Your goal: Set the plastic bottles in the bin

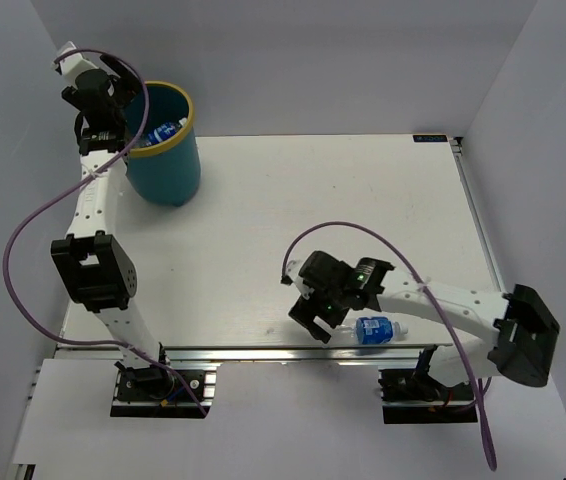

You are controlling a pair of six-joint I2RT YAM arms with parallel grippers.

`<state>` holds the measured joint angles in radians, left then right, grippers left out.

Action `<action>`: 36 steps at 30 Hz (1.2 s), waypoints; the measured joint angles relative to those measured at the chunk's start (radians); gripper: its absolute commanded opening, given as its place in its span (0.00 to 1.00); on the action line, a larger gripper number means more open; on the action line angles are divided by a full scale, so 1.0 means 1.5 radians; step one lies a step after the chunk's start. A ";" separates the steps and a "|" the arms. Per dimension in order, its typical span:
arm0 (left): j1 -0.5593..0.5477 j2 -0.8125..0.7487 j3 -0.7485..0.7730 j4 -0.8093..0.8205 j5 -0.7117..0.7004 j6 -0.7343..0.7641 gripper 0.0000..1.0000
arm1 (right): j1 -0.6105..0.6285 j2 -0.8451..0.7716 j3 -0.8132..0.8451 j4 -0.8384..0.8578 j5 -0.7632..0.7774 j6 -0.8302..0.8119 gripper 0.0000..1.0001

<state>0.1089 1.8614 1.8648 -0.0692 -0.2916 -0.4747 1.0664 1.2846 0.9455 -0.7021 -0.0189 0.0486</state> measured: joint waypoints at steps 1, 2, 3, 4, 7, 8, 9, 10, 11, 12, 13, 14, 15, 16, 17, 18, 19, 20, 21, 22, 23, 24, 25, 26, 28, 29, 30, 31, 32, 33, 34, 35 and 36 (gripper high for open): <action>0.000 -0.006 0.000 -0.004 0.010 0.002 0.98 | 0.012 0.024 0.005 -0.015 0.014 -0.009 0.89; 0.000 -0.015 -0.001 -0.006 0.024 0.003 0.98 | 0.019 0.044 0.010 -0.030 0.029 -0.018 0.89; 0.000 -0.026 -0.005 -0.007 0.038 0.005 0.98 | 0.023 0.060 0.014 -0.044 0.041 -0.025 0.89; 0.000 -0.040 -0.013 -0.007 0.050 0.006 0.98 | 0.024 0.069 0.018 -0.056 0.052 -0.034 0.89; 0.000 -0.091 -0.035 -0.017 0.095 0.009 0.98 | 0.026 0.078 0.032 -0.084 0.066 -0.058 0.89; 0.000 -0.105 -0.037 -0.022 0.109 0.010 0.98 | 0.026 0.078 0.039 -0.093 0.068 -0.067 0.89; 0.000 -0.120 -0.039 -0.025 0.125 0.010 0.98 | 0.028 0.079 0.048 -0.104 0.069 -0.075 0.89; 0.000 -0.137 -0.047 -0.024 0.146 0.010 0.98 | 0.033 0.081 0.058 -0.115 0.070 -0.083 0.89; 0.000 -0.158 -0.061 -0.023 0.167 0.010 0.98 | 0.038 0.086 0.070 -0.124 0.071 -0.094 0.89; -0.001 -0.182 -0.079 -0.022 0.185 0.009 0.98 | 0.045 0.091 0.076 -0.126 0.072 -0.105 0.89; -0.001 -0.197 -0.092 -0.018 0.203 0.009 0.98 | 0.053 0.096 0.076 -0.127 0.073 -0.114 0.89; -0.001 -0.226 -0.121 -0.016 0.215 0.009 0.98 | 0.059 0.100 0.075 -0.133 0.073 -0.122 0.89; -0.003 -0.249 -0.146 -0.009 0.229 0.008 0.98 | 0.067 0.106 0.073 -0.140 0.073 -0.129 0.89; -0.005 -0.269 -0.168 -0.003 0.241 0.008 0.98 | 0.073 0.110 0.070 -0.145 0.073 -0.137 0.89; -0.006 -0.289 -0.195 0.006 0.256 0.007 0.98 | 0.078 0.112 0.066 -0.150 0.073 -0.143 0.89; -0.006 -0.306 -0.223 0.018 0.266 0.005 0.98 | 0.082 0.113 0.061 -0.156 0.074 -0.148 0.89; -0.007 -0.324 -0.251 0.031 0.275 0.002 0.98 | 0.085 0.113 0.057 -0.162 0.080 -0.153 0.89; -0.008 -0.338 -0.278 0.042 0.283 -0.001 0.98 | 0.085 0.113 0.054 -0.167 0.087 -0.157 0.89; -0.009 -0.352 -0.308 0.058 0.289 -0.003 0.98 | 0.085 0.113 0.051 -0.167 0.096 -0.160 0.89; -0.009 -0.364 -0.334 0.067 0.294 -0.006 0.98 | 0.085 0.113 0.046 -0.166 0.105 -0.161 0.89; -0.009 -0.372 -0.355 0.070 0.299 -0.008 0.98 | 0.085 0.115 0.039 -0.164 0.115 -0.162 0.89; -0.009 -0.375 -0.371 0.074 0.303 -0.011 0.98 | 0.084 0.120 0.033 -0.164 0.125 -0.164 0.90; -0.009 -0.377 -0.385 0.077 0.306 -0.013 0.98 | 0.084 0.127 0.026 -0.162 0.132 -0.165 0.89; -0.009 -0.377 -0.394 0.079 0.310 -0.015 0.98 | 0.084 0.138 0.020 -0.159 0.138 -0.167 0.89; -0.009 -0.377 -0.406 0.082 0.312 -0.015 0.98 | 0.084 0.160 0.008 -0.149 0.148 -0.174 0.89; -0.009 -0.378 -0.409 0.082 0.314 -0.015 0.98 | 0.084 0.171 0.001 -0.139 0.152 -0.179 0.89; -0.009 -0.378 -0.409 0.082 0.315 -0.014 0.98 | 0.084 0.181 -0.007 -0.126 0.155 -0.182 0.89; -0.009 -0.379 -0.409 0.082 0.315 -0.014 0.98 | 0.084 0.188 -0.012 -0.115 0.157 -0.185 0.89; -0.009 -0.382 -0.409 0.082 0.315 -0.013 0.98 | 0.084 0.194 -0.017 -0.101 0.158 -0.191 0.88; -0.009 -0.385 -0.409 0.082 0.315 -0.013 0.98 | 0.082 0.197 -0.019 -0.089 0.158 -0.195 0.78; -0.009 -0.389 -0.409 0.082 0.315 -0.012 0.98 | 0.080 0.198 -0.020 -0.074 0.158 -0.199 0.68; -0.009 -0.394 -0.409 0.082 0.315 -0.012 0.98 | 0.078 0.198 -0.020 -0.058 0.159 -0.202 0.57; -0.009 -0.400 -0.409 0.082 0.317 -0.012 0.98 | 0.075 0.196 -0.020 -0.039 0.158 -0.202 0.45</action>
<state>0.0952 1.2621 1.2510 0.0536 0.1833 -0.4934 1.1786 1.5791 0.9161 -0.7612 0.2188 -0.2539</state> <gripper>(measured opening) 0.982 0.634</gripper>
